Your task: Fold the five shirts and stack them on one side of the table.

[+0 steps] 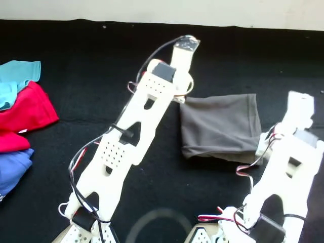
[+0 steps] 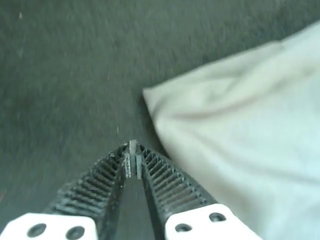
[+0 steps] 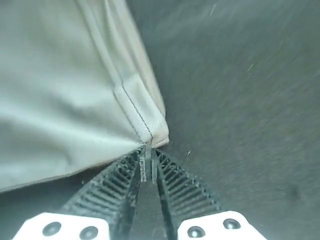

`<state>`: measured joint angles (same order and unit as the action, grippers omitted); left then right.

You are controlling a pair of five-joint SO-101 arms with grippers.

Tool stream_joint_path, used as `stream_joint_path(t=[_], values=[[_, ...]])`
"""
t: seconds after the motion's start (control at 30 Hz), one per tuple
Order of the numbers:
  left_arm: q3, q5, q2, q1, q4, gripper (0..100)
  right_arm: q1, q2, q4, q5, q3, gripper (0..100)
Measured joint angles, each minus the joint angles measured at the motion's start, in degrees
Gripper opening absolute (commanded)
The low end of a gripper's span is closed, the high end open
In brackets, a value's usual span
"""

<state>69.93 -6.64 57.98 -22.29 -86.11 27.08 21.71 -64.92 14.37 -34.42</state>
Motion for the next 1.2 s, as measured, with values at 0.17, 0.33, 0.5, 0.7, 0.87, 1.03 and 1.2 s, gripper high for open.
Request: stream_joint_path(t=[0.17,0.33,0.5,0.7,0.87,1.03,1.2], values=[[10.0,-2.7,0.0,-0.4,-12.7,1,-2.7,-6.9,-1.9,-0.7,10.7,0.7],[17.7,-4.0,-1.1,-0.3,-15.0,1,-4.0,-19.3,-4.6,-3.5,21.7,0.7],[16.8,-4.5,-2.5,-4.0,-15.4,1,-6.2,-30.6,-9.9,-4.9,35.7,0.7],[11.2,-9.2,-2.5,-8.9,-15.4,1,-9.1,-42.4,-13.5,-5.3,50.5,0.7],[6.9,-9.7,-2.5,-9.8,-15.4,1,-9.3,-49.1,-13.8,-6.9,58.3,0.7],[4.0,-13.2,-2.5,-10.7,-15.4,1,-9.3,-52.9,-15.3,-7.0,61.6,0.7],[-1.5,-13.6,-8.1,-14.3,-15.4,1,-9.3,-53.1,-15.5,-7.0,62.0,0.7]])
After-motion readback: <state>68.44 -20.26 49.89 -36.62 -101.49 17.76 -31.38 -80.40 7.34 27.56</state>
